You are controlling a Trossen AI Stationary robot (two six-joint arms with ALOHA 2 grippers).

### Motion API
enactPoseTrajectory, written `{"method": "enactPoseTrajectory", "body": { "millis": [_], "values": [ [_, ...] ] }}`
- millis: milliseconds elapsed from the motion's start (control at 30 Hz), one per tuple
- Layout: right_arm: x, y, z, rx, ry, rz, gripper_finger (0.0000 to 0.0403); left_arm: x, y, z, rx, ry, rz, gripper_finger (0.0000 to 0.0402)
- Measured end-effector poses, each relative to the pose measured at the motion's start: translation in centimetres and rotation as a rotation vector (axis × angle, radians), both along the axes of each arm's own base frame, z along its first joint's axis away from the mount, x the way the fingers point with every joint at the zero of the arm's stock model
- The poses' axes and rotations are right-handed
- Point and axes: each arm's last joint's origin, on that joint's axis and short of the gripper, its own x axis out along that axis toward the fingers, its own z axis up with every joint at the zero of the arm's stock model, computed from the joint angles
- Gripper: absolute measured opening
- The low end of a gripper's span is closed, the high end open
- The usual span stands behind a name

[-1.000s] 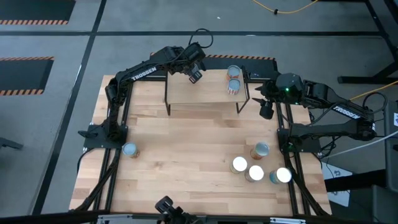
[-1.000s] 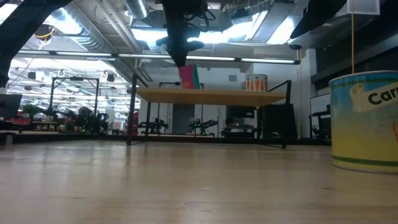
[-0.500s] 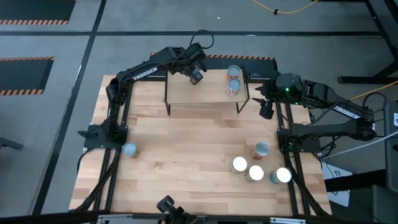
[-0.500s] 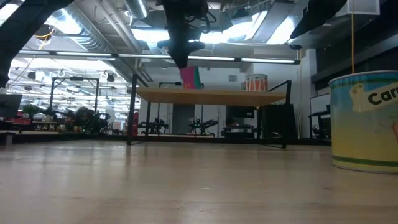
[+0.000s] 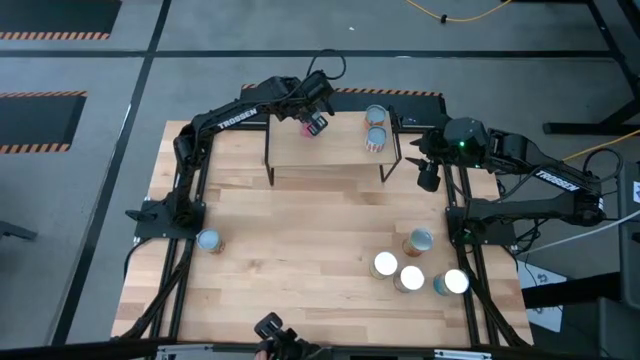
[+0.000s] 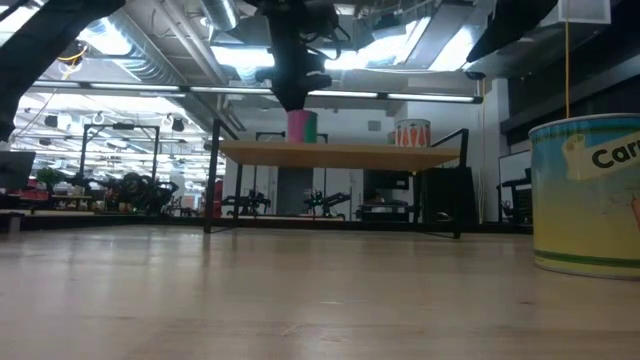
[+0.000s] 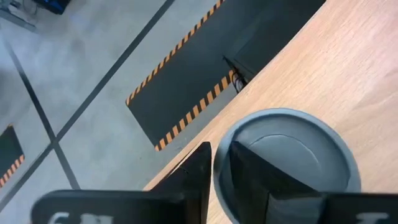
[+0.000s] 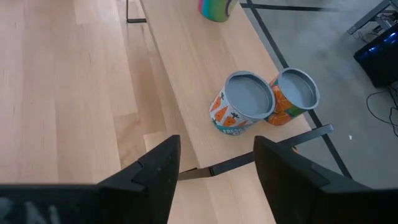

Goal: Pick and place cans onto a shelf
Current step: Put the pink canned vegetable on the shelf, then put the green canned vegetable on the shelf

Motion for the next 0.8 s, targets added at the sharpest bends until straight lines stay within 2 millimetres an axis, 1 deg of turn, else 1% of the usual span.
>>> {"method": "enactPoseTrajectory", "body": {
  "millis": [300, 433, 667, 800],
  "values": [
    [0.0, 0.0, 0.0, 0.000, 0.000, 0.000, 0.0208, 0.1, 0.0, 0.0, 0.004, -0.006, -0.001, 0.0078],
    [0.0, 0.0, 0.0, 0.000, 0.000, 0.000, 0.0208, 0.5, 0.0, 0.3, 0.026, -0.045, -0.006, 0.0086],
    [0.0, 0.0, 0.0, 0.001, 0.000, 0.000, 0.0208, 1.0, -0.1, 1.1, 0.060, -0.123, -0.022, 0.0084],
    [0.0, 0.1, -0.1, 0.028, 0.001, 0.018, 0.0208, 1.1, -0.7, 2.2, 0.076, -0.150, -0.039, 0.0084]
  ]
}}
